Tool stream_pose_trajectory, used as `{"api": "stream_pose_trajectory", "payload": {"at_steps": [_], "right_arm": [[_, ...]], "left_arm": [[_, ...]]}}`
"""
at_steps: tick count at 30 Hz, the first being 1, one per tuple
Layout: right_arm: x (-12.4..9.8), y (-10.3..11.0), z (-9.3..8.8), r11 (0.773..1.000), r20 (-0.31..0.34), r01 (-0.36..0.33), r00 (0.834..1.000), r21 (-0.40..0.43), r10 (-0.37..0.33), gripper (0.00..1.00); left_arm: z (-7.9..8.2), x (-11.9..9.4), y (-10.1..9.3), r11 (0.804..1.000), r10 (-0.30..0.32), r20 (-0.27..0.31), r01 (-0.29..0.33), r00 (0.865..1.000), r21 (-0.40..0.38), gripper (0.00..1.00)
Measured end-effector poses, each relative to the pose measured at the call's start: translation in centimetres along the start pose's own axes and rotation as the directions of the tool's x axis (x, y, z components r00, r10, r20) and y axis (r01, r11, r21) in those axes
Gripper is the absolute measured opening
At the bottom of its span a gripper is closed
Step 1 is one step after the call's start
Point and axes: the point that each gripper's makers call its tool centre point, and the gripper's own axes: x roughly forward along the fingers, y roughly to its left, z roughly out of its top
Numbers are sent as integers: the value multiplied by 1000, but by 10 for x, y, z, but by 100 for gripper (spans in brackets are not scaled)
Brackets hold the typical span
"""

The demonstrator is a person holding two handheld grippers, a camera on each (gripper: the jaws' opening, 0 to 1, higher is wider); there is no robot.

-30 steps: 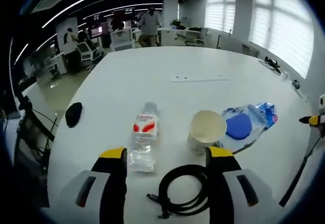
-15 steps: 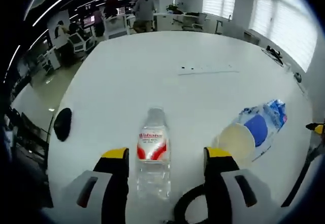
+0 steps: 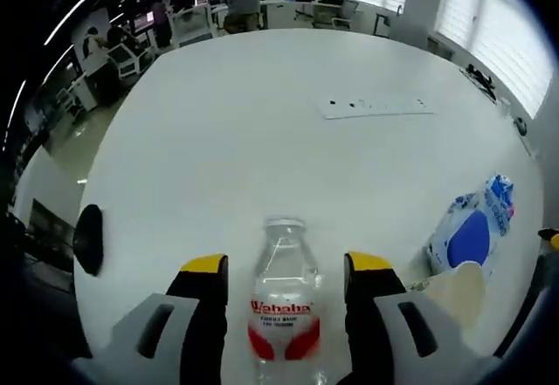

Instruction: Arrange the tabletop items into an orderly group along one side of the table until the central work area is clear of visible clutter.

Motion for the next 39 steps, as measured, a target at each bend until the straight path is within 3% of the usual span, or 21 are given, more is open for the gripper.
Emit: {"api": "stream_pose_trajectory", "payload": {"at_steps": [4,7,11,14,19,22,24,30,32,36,39], "right_arm": [[3,5,-1,1000,-8,1,1000,-20,-2,60],[4,7,-1,997,-20,1,1000,-71,-2,59],[7,12,-7,992,-48,1,999,-124,-7,58],[7,9,-9,984,-57,11,998,-180,-22,55],[8,8,-7,983,-44,16,999,-180,-24,55],[8,9,-6,982,-41,18,999,-188,-26,54],[9,9,-2,981,-29,19,999,-195,-26,54],[11,11,0,980,-15,5,1000,-200,-8,53],[12,13,2,979,-8,-3,1000,-203,1,53],[12,14,4,979,-11,-11,1000,-205,9,51],[12,19,4,965,-15,-25,1000,-260,21,49]], "left_arm": [[12,19,11,1000,-22,-5,22,1000,2,47],[4,19,4,999,-26,-48,27,999,30,40],[3,42,6,999,-38,-74,41,997,36,33],[13,48,-1,999,-49,-19,49,999,-8,24],[12,44,1,999,-45,-21,45,999,-19,22],[19,37,6,997,-49,21,50,999,-64,22],[24,24,2,989,-84,60,91,995,-115,22],[30,-18,10,990,-56,155,75,986,-123,21],[28,-44,1,991,-39,185,61,982,-117,21],[26,-79,-3,991,-29,253,60,967,-116,21],[25,-104,-5,986,-22,305,70,952,-149,21]]}}
